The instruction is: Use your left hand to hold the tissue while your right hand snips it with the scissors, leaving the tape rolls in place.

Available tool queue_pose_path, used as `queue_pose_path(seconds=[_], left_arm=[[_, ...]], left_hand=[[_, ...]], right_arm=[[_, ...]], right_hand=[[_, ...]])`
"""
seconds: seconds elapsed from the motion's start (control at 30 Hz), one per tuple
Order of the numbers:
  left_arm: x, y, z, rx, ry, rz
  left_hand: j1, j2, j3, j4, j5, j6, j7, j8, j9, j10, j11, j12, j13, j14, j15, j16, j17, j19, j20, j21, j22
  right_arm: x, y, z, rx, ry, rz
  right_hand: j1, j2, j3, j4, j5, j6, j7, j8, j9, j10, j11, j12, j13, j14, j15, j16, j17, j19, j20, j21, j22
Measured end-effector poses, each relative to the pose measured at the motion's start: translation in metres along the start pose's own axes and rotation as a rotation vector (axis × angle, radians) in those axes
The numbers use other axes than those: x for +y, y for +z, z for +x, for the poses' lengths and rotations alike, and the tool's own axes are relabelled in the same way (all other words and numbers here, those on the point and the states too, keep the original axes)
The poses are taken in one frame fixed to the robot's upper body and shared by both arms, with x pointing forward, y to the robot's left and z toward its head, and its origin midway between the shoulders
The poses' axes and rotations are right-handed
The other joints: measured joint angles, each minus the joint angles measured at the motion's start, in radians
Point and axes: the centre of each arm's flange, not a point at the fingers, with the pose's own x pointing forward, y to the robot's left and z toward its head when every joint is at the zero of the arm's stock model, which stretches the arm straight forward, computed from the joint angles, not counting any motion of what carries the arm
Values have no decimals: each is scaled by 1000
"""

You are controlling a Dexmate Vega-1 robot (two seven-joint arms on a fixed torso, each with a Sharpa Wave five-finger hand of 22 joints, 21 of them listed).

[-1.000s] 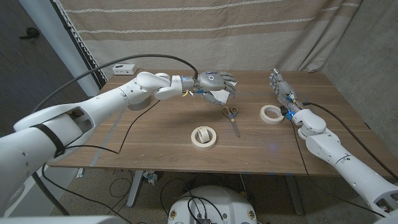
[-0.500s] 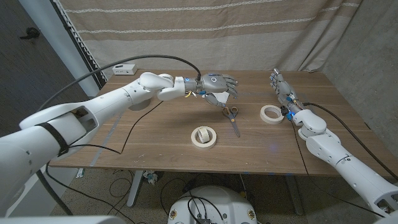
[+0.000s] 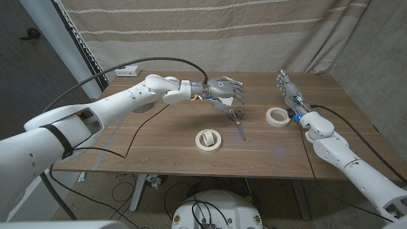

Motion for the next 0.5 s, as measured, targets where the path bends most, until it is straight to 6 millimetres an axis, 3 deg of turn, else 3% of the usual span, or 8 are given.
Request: queue_pose_path(seconds=[0.5], left_arm=[[-6,6,5,-32,-19,20]], left_hand=[[4,4,4,-4,0,-22,1,-8,-5,-19,4,-1,0,0,0,0,5,-13,-5,-1,0]], right_arm=[[-3,2,0,-1,-4,-3]], right_hand=[[0,0,0,0,0,3,11,0,0,5,5,0,0,5,5,0,0,7,7,0,0]])
